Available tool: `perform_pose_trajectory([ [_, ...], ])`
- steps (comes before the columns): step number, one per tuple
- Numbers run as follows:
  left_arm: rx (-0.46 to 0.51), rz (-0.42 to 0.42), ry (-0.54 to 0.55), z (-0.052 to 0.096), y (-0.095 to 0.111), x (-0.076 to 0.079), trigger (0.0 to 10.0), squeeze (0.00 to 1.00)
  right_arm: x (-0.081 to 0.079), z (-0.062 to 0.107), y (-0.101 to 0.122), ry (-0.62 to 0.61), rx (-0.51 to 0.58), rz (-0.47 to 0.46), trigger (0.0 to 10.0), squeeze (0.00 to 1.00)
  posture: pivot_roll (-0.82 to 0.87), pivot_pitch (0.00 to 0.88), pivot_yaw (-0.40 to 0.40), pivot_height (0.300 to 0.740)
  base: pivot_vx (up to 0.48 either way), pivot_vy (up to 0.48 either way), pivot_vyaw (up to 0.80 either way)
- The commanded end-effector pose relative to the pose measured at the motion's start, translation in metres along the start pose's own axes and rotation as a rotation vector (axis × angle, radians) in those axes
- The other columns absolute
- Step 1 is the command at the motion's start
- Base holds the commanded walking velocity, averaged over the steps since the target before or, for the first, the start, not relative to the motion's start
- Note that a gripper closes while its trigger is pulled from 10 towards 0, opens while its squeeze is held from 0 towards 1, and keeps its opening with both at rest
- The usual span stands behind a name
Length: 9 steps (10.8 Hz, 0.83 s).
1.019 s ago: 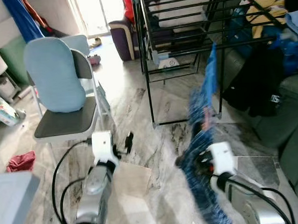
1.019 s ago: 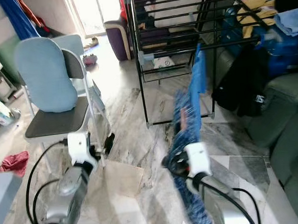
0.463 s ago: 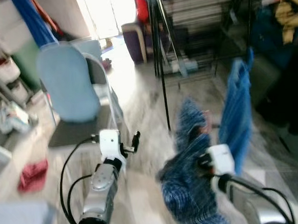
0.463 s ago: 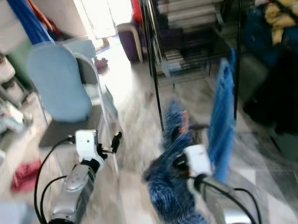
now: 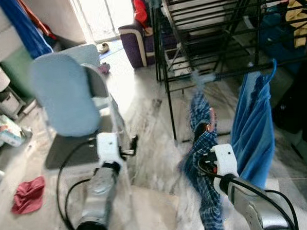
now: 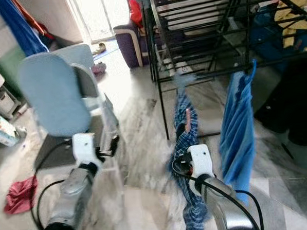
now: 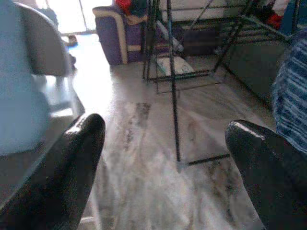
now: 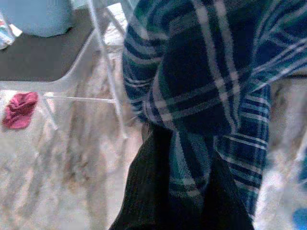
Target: Hang hanger
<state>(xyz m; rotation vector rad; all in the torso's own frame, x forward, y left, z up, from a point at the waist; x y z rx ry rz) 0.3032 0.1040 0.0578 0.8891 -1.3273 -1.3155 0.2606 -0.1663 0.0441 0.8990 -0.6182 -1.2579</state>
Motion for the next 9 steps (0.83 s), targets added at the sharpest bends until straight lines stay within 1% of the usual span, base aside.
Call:
perform_pose_trajectory([
  [1, -0.001, -0.025, 0.022, 0.002, 0.002, -0.011, 10.0, 0.0, -0.001, 0.0, 0.014, -0.007, 0.063, 0.012, 10.0, 0.0, -0.27, 0.0, 0.141, 0.74, 0.0, -0.454, 0.0],
  [2, -0.001, -0.025, 0.022, 0.002, 0.002, -0.011, 10.0, 0.0, 0.0, 0.0, 0.015, -0.01, 0.065, 0.013, 10.0, 0.0, -0.27, 0.0, 0.141, 0.74, 0.0, -0.454, 0.0],
  [3, 0.0, -0.02, 0.027, 0.001, 0.002, -0.011, 10.0, 0.0, 0.007, -0.001, 0.023, -0.012, 0.085, 0.042, 10.0, 0.0, -0.26, 0.0, 0.141, 0.74, 0.0, 0.0, 0.0],
  [4, 0.005, 0.01, 0.034, 0.001, 0.003, -0.012, 10.0, 0.0, 0.009, -0.001, 0.032, 0.013, 0.105, 0.079, 10.0, 0.0, -0.26, 0.0, 0.141, 0.74, 0.0, 0.0, 0.0],
  [5, 0.004, 0.027, 0.033, 0.001, 0.003, -0.011, 10.0, 0.0, 0.008, -0.002, 0.041, 0.05, 0.122, 0.087, 10.0, 0.0, -0.26, 0.0, 0.14, 0.74, 0.0, 0.0, 0.0],
  [6, 0.001, 0.024, 0.038, 0.001, 0.002, -0.011, 10.0, 0.0, 0.007, -0.003, 0.043, 0.071, 0.123, 0.101, 10.0, 0.0, -0.26, 0.0, 0.14, 0.74, 0.0, 0.0, 0.0],
  [8, -0.001, 0.021, 0.043, 0.002, 0.002, -0.013, 10.0, 0.0, 0.001, -0.005, 0.046, 0.113, 0.126, 0.107, 10.0, 0.0, -0.26, 0.0, 0.137, 0.74, 0.0, 0.0, 0.0],
  [9, -0.001, 0.029, 0.05, 0.002, 0.002, -0.015, 10.0, 0.0, -0.002, -0.004, 0.044, 0.135, 0.118, 0.121, 10.0, 0.0, -0.26, 0.0, 0.137, 0.74, 0.0, 0.0, 0.0],
])
Point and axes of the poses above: a point about 5 cm out from each wrist's last joint towards the gripper, its own z axis pointing back from the gripper into the wrist, its own y axis along the axis of the wrist's last joint, x = y × z, the point moved 1 cm from there along -z, pointing out of the wrist towards the gripper, and after that the axes turned 2 degrees about z, right-handed, at the moved point
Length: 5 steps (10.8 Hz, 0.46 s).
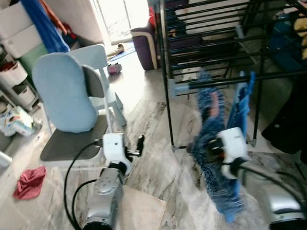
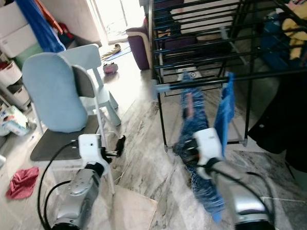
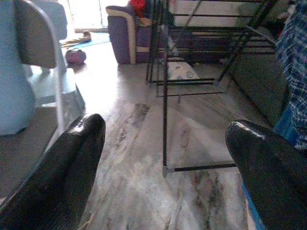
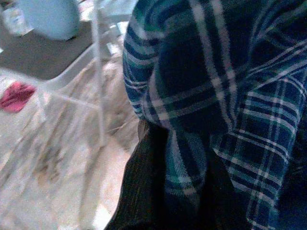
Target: Hang hanger
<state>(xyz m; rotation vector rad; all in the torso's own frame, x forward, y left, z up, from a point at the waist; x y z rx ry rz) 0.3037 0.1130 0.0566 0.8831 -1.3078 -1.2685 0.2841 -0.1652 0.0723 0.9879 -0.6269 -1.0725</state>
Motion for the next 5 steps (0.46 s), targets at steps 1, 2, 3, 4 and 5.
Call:
perform_pose_trajectory([
  [1, -0.001, -0.006, 0.018, 0.0, 0.002, -0.007, 10.0, 0.0, -0.006, -0.001, 0.006, 0.029, 0.024, 0.01, 10.0, 0.0, -0.26, 0.0, 0.134, 0.74, 0.0, 0.0, 0.0],
  [2, 0.003, -0.009, 0.037, 0.0, 0.003, -0.009, 10.0, 0.0, -0.006, -0.001, 0.004, 0.03, 0.018, 0.012, 10.0, 0.0, -0.24, 0.0, 0.102, 0.74, 0.0, 0.0, 0.0],
  [3, 0.024, -0.005, 0.069, 0.001, 0.006, -0.012, 10.0, 0.0, -0.004, -0.002, 0.004, 0.014, 0.013, -0.003, 10.0, 0.0, -0.19, 0.0, 0.03, 0.74, 0.0, 0.0, 0.0],
  [4, 0.031, -0.01, 0.14, 0.009, 0.004, -0.023, 10.0, 0.0, 0.003, -0.008, 0.0, -0.059, -0.008, -0.033, 10.0, 0.0, -0.14, 0.0, -0.028, 0.74, 0.0, 0.0, 0.0],
  [5, 0.034, -0.013, 0.169, 0.016, 0.002, -0.029, 10.0, 0.0, 0.008, -0.013, 0.0, -0.11, -0.015, -0.051, 10.0, 0.0, -0.1, 0.0, -0.064, 0.74, 0.0, 0.0, 0.0],
])
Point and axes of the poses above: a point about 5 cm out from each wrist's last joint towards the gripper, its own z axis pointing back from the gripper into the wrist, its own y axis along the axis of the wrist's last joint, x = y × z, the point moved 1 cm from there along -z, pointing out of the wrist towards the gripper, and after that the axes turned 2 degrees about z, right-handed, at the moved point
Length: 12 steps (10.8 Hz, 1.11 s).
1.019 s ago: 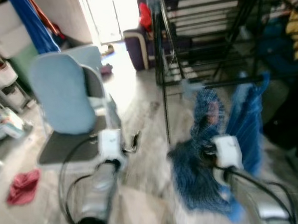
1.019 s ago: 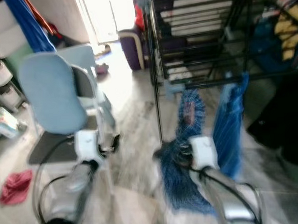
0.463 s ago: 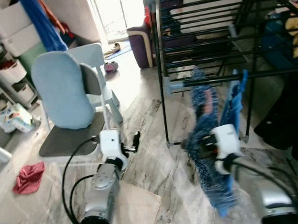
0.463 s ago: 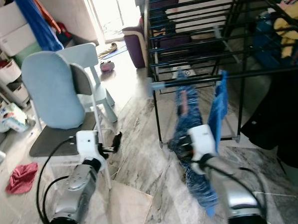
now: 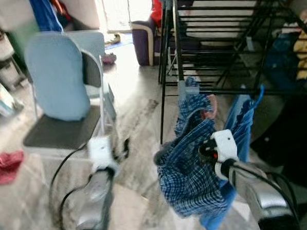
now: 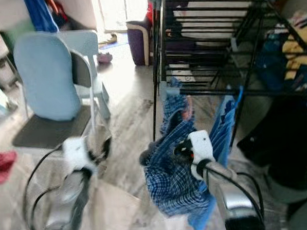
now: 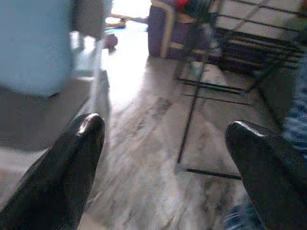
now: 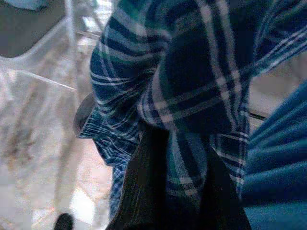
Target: Hang hanger
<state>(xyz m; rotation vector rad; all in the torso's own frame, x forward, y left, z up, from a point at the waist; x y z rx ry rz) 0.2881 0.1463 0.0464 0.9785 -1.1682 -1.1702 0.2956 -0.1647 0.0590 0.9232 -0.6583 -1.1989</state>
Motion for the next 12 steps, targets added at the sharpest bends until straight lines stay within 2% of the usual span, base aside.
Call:
perform_pose_trajectory([
  [1, 0.035, -0.001, 0.009, 0.002, 0.007, -0.004, 10.0, 0.0, 0.007, -0.003, 0.01, -0.054, 0.04, -0.008, 10.0, 0.0, -0.08, 0.0, -0.077, 0.74, 0.0, 0.0, 0.0],
  [2, 0.051, -0.014, 0.004, 0.006, 0.008, -0.008, 10.0, 0.0, 0.01, -0.006, 0.015, -0.114, 0.074, -0.036, 10.0, 0.0, -0.06, 0.0, -0.078, 0.74, 0.0, 0.0, 0.0],
  [4, 0.073, -0.033, -0.022, 0.002, 0.017, -0.008, 10.0, 0.0, 0.022, -0.006, 0.012, -0.265, 0.11, -0.139, 10.0, 0.0, -0.07, 0.0, -0.042, 0.74, 0.0, 0.0, 0.0],
  [5, 0.072, -0.032, -0.035, -0.001, 0.019, -0.008, 10.0, 0.0, 0.02, -0.007, 0.009, -0.241, 0.093, -0.158, 10.0, 0.0, -0.09, 0.0, -0.027, 0.74, 0.0, 0.0, 0.0],
  [8, 0.059, -0.026, -0.054, -0.009, 0.021, -0.008, 10.0, 0.0, 0.017, -0.011, 0.01, -0.167, 0.058, -0.183, 10.0, 0.0, -0.13, 0.0, -0.002, 0.74, 0.0, 0.384, 0.0],
  [10, 0.064, -0.038, -0.082, -0.011, 0.022, -0.003, 10.0, 0.0, 0.016, -0.012, 0.012, -0.141, 0.043, -0.177, 10.0, 0.0, -0.13, 0.0, -0.001, 0.74, 0.289, 0.379, 0.0],
  [12, 0.057, -0.065, -0.107, -0.009, 0.021, -0.001, 10.0, 0.0, 0.021, -0.013, 0.013, -0.184, 0.058, -0.188, 10.0, 0.0, -0.12, 0.0, 0.002, 0.74, 0.48, 0.0, 0.0],
])
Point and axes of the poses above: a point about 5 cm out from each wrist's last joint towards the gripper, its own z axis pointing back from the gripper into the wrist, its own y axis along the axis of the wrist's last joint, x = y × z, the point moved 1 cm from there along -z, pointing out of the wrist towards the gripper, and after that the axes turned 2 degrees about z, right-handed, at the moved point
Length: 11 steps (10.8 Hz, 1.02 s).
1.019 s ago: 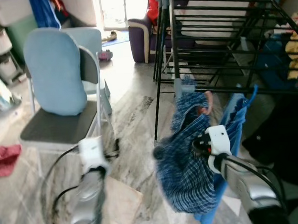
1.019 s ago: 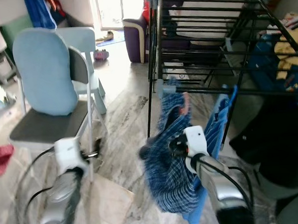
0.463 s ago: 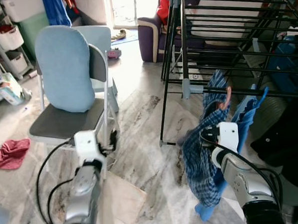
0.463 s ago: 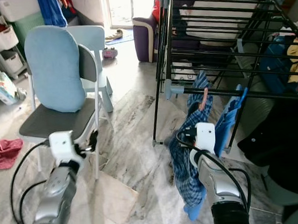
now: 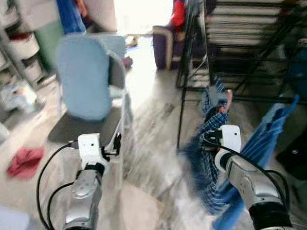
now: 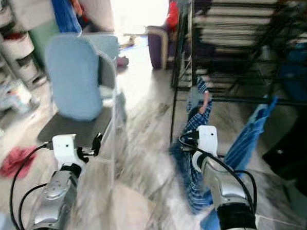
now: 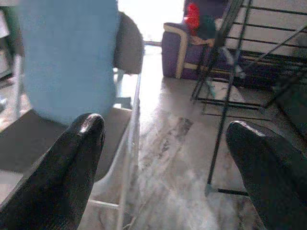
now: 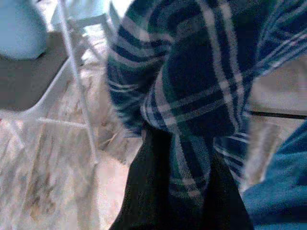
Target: Hang hanger
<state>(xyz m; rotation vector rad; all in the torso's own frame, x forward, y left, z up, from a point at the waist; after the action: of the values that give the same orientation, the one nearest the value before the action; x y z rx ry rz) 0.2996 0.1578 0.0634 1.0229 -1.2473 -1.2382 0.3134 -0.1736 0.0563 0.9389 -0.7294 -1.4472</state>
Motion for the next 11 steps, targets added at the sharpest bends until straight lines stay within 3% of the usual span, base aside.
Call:
perform_pose_trajectory([
  [1, -0.004, -0.013, -0.037, -0.001, 0.0, 0.009, 10.0, 0.0, 0.007, 0.0, 0.01, -0.037, 0.039, -0.008, 10.0, 0.0, -0.11, 0.0, 0.003, 0.74, 0.48, 0.0, 0.0],
  [2, -0.015, -0.031, -0.044, 0.001, -0.001, 0.009, 10.0, 0.0, 0.01, 0.0, 0.014, -0.074, 0.067, -0.014, 10.0, 0.0, -0.1, 0.0, 0.002, 0.74, 0.461, 0.0, 0.0],
  [4, -0.012, 0.013, -0.047, 0.002, -0.001, 0.011, 10.0, 0.0, 0.008, -0.001, 0.013, -0.076, 0.066, -0.023, 10.0, 0.0, -0.1, 0.0, 0.004, 0.74, 0.407, -0.148, 0.0],
  [9, -0.02, 0.046, -0.049, 0.001, -0.002, 0.013, 10.0, 0.0, -0.01, -0.002, 0.001, 0.088, -0.029, -0.013, 10.0, 0.0, -0.11, 0.0, 0.01, 0.74, 0.0, 0.0, 0.0],
  [11, -0.023, 0.053, -0.045, 0.002, -0.002, 0.013, 10.0, 0.0, -0.013, -0.002, -0.001, 0.101, -0.049, -0.008, 10.0, 0.0, -0.11, 0.0, 0.01, 0.74, 0.0, 0.0, 0.0],
])
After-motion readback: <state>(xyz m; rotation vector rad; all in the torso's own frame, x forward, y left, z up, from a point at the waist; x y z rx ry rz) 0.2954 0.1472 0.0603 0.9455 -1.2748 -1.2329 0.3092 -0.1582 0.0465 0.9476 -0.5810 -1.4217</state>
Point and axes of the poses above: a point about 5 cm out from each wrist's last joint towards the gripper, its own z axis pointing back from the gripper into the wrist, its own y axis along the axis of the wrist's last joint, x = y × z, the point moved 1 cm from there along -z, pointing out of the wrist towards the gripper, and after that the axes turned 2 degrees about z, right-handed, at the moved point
